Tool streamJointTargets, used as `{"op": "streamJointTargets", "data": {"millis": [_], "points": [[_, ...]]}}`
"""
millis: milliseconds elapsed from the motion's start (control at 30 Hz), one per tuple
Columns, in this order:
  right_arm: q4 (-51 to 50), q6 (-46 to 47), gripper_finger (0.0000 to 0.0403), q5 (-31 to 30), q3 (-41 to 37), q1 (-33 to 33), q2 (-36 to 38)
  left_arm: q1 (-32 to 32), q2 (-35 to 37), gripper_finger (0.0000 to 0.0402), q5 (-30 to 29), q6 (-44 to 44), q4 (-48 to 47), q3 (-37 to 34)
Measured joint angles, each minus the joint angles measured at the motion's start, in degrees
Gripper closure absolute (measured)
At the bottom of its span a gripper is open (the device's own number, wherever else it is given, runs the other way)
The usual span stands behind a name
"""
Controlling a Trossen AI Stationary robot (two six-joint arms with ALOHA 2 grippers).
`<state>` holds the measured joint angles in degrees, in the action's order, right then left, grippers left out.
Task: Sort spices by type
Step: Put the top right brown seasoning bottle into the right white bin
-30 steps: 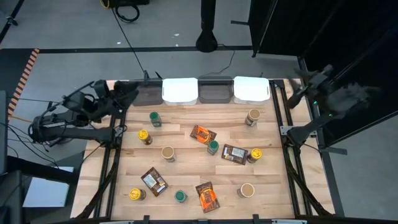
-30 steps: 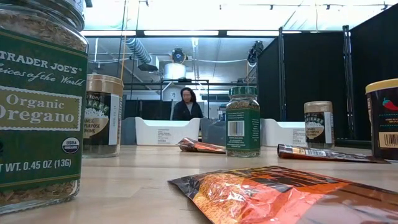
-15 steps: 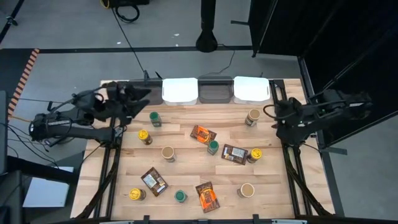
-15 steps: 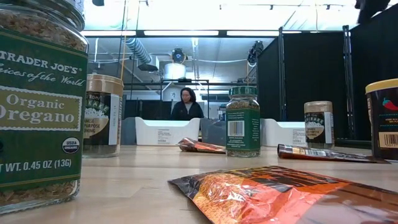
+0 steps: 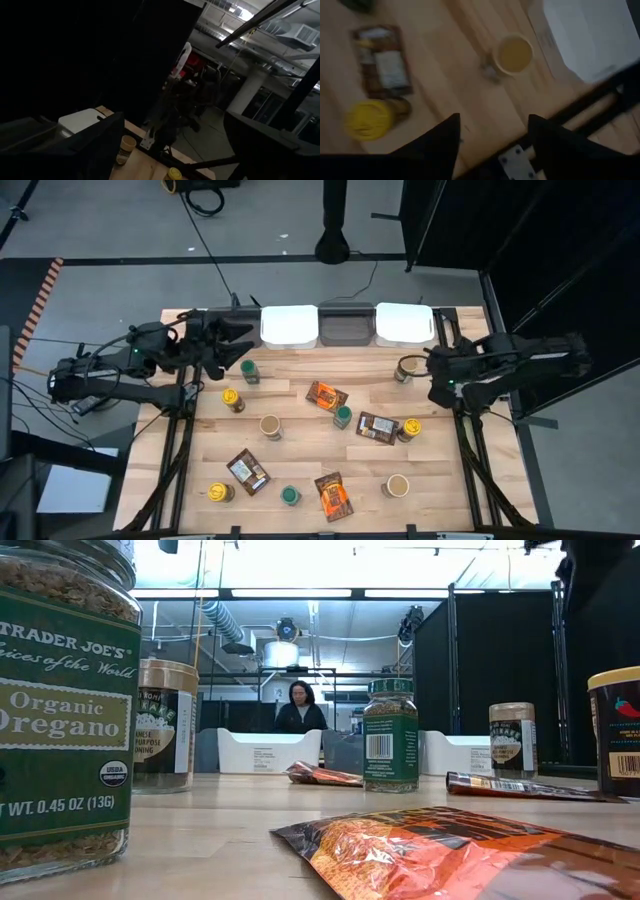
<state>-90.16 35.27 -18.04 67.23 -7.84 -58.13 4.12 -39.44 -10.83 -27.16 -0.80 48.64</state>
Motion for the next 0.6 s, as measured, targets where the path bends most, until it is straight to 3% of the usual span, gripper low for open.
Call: {"op": "streamJointTargets", "data": {"millis": [133, 267, 600], "points": [[0.3, -2.6, 0.0095, -1.4, -4.1, 5.2, -3.1, 0.0, 0.0, 0.0053, 0.0, 0.0, -3.1, 0.0], [4.0, -10.7, 0.0065, -1.6, -4.7, 11.1, -6.6, 0.0, 0.0, 0.0053, -0.1, 0.0, -5.0, 0.0], [14.3, -24.8, 0.0054, 2.5, -4.8, 25.2, -13.1, 0.0, 0.1, 0.0053, -0.1, -1.7, -5.0, 0.0]]}}
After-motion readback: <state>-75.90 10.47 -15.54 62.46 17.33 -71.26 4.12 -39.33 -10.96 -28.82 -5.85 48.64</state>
